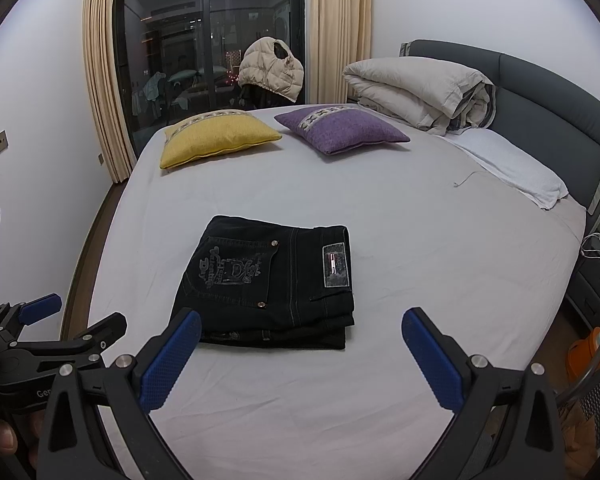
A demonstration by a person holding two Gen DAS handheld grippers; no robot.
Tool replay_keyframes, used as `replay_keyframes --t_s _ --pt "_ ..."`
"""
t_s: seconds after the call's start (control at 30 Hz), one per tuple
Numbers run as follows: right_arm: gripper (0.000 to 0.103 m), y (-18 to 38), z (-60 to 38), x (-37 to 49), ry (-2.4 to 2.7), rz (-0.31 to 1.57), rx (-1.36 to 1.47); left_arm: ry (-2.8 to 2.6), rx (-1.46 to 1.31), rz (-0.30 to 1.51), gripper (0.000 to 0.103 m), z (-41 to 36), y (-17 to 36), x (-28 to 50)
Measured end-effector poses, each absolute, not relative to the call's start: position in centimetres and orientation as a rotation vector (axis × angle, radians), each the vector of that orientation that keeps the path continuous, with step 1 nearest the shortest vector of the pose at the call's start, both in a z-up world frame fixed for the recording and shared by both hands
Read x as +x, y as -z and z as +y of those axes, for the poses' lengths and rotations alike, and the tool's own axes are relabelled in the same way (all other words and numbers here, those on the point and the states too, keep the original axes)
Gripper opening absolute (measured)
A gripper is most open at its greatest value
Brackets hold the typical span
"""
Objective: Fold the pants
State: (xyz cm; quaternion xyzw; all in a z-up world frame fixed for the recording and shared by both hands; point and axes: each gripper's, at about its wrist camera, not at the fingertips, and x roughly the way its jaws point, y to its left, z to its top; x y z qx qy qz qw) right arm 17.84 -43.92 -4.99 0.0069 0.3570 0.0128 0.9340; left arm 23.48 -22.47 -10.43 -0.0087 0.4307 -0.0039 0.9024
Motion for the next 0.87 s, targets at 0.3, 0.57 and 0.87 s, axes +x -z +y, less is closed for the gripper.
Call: replay_keyframes --t_s 0.3,0.57,0.87 --pt "0.103 4.93 -44.01 17.87 -0.027 0.732 0.014 0.004 -0.018 0.890 0.103 -22.45 10.43 23.46" --pt "0.103 4.88 -44.04 17.85 -0.029 0.734 0.014 -0.006 -0.014 0.904 0.103 -22.33 10.89 23.17" --pt "0.103 4.96 -44.05 17.71 -0.031 0.736 0.015 0.003 -0.023 0.907 0.103 -21.97 10.89 23.38"
